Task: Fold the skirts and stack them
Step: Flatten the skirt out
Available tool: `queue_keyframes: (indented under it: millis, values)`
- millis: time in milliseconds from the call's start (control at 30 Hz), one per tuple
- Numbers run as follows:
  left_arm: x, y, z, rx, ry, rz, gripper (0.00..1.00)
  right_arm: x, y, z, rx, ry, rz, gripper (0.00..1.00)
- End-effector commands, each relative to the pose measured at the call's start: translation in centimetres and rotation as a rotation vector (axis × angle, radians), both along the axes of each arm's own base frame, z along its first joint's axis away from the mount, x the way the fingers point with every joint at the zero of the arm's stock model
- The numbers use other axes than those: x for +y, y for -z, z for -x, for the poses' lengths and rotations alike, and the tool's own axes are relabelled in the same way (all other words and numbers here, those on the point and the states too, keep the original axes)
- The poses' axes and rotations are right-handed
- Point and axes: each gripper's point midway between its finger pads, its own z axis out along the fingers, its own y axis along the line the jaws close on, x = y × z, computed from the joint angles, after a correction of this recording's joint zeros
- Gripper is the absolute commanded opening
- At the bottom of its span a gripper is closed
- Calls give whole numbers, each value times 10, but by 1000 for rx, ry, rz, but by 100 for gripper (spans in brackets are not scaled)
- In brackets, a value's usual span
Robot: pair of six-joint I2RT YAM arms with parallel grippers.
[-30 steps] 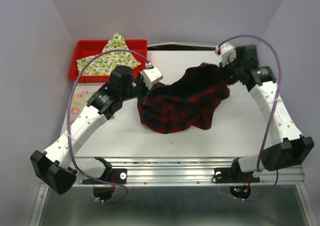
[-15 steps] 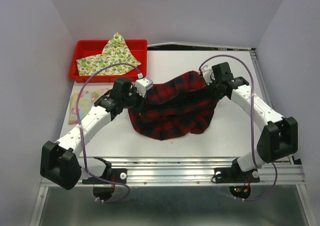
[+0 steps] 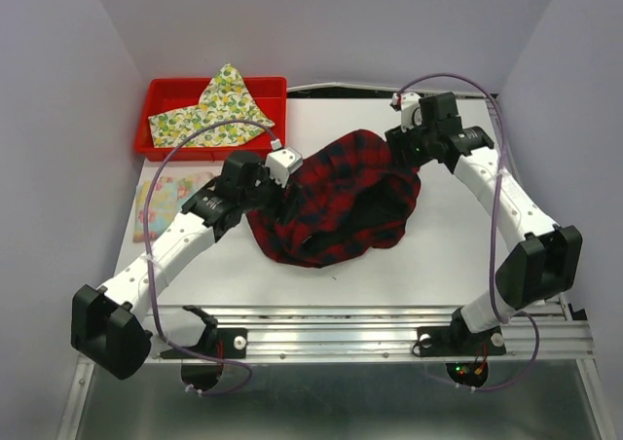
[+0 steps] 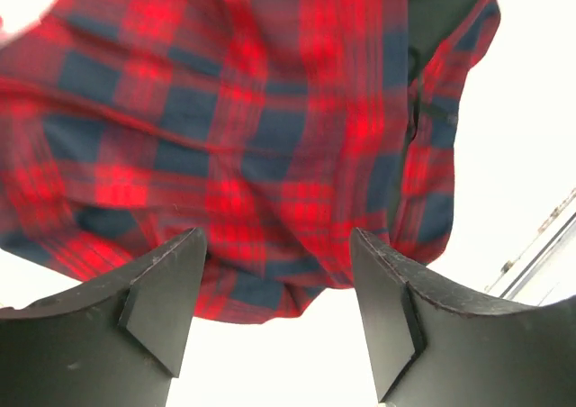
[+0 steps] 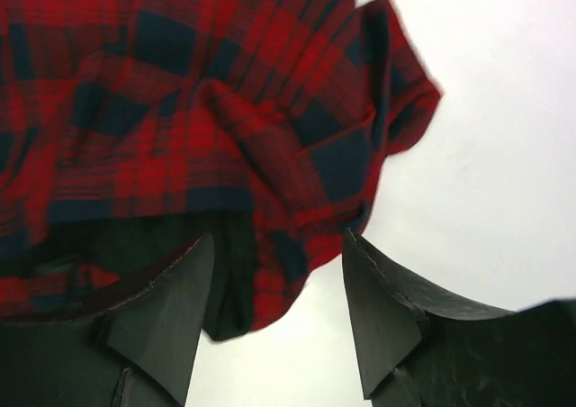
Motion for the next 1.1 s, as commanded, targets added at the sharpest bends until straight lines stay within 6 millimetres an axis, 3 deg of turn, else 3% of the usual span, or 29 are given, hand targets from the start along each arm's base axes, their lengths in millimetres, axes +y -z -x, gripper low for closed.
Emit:
queue_keyframes:
  millis: [0,100,167,267,333,433,500,700,833,1067]
  values:
    - [-20,-50,-22,-166,22,-11,76,-7,12,40,171,50,-142,61]
    - [-41,-68,-26,-228,79,-30,76,-31,48,63,340,100,-190,54]
    - [-54,-62,-25,-208,125,-44,76,-50,66,73,405,113,-261,52]
    - [-80,-55,-17,-140,238,-3,76,-59,76,74,398,42,-308,49]
    - [-92,-51,-17,-108,283,26,75,-54,90,81,422,-4,-343,47]
    - [-118,-61,-17,-120,370,115,75,-47,98,78,441,-50,-466,45]
    - [-127,-61,-28,-125,349,118,75,-45,100,78,462,-64,-535,45]
    - [-166,-60,-87,-166,322,42,74,-25,104,79,491,-101,-714,45]
    - [-187,-47,-103,-167,339,-41,74,-23,122,74,490,-99,-736,43]
    - [-209,-30,-99,-136,406,-73,74,-19,127,68,467,-82,-755,38]
